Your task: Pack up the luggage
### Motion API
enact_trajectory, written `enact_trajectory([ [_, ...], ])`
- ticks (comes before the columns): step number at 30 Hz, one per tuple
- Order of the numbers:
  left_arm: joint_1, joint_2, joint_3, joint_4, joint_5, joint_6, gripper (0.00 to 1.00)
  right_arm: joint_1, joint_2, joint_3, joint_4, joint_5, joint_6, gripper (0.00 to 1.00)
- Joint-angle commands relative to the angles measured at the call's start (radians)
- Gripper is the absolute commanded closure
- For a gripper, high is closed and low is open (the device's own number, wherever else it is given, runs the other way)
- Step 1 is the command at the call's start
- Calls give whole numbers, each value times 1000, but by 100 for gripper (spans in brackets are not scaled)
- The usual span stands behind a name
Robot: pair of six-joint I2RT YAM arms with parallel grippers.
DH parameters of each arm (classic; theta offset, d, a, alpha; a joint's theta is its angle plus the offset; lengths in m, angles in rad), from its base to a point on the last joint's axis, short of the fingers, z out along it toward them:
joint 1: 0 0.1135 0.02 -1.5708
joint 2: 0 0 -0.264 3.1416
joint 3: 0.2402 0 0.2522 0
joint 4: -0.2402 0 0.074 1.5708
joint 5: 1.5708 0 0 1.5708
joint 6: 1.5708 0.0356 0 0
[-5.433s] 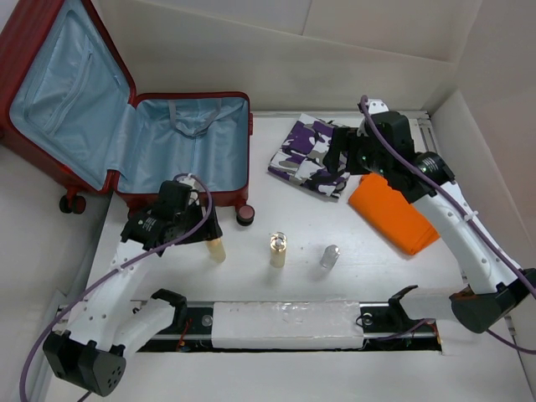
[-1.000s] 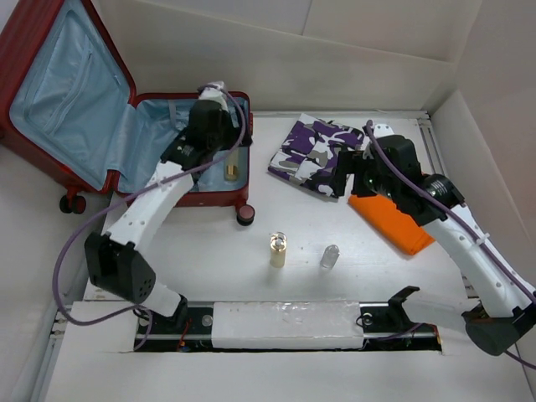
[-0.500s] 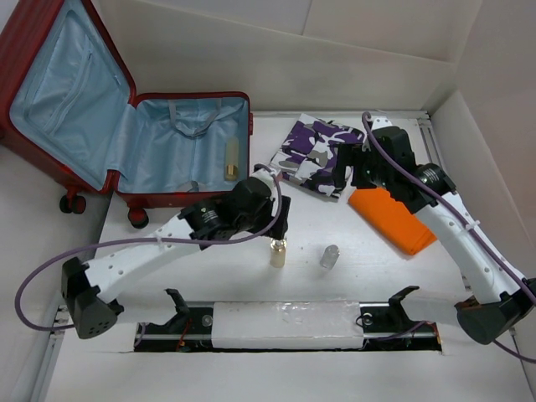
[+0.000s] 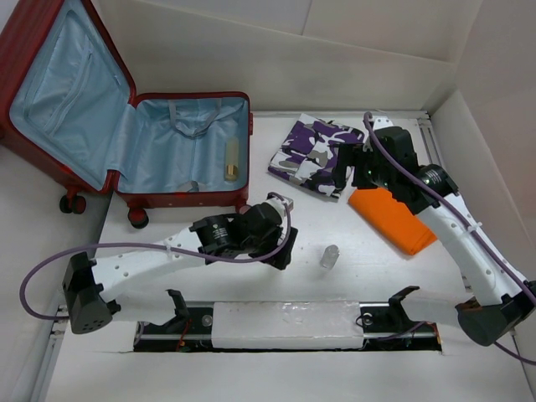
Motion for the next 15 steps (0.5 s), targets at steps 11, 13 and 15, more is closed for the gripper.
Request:
enact_trajectory([
  [11,1,88,16,76,-192,-49,25,-5,-63,-22,58,-58,0,9],
  [13,1,97,6,95,-192,-49,27,-5,-63,-22,58,-58,0,9],
  [15,1,108,6,110,-203,-49,29,-5,-63,-22,58,-67,0,13],
])
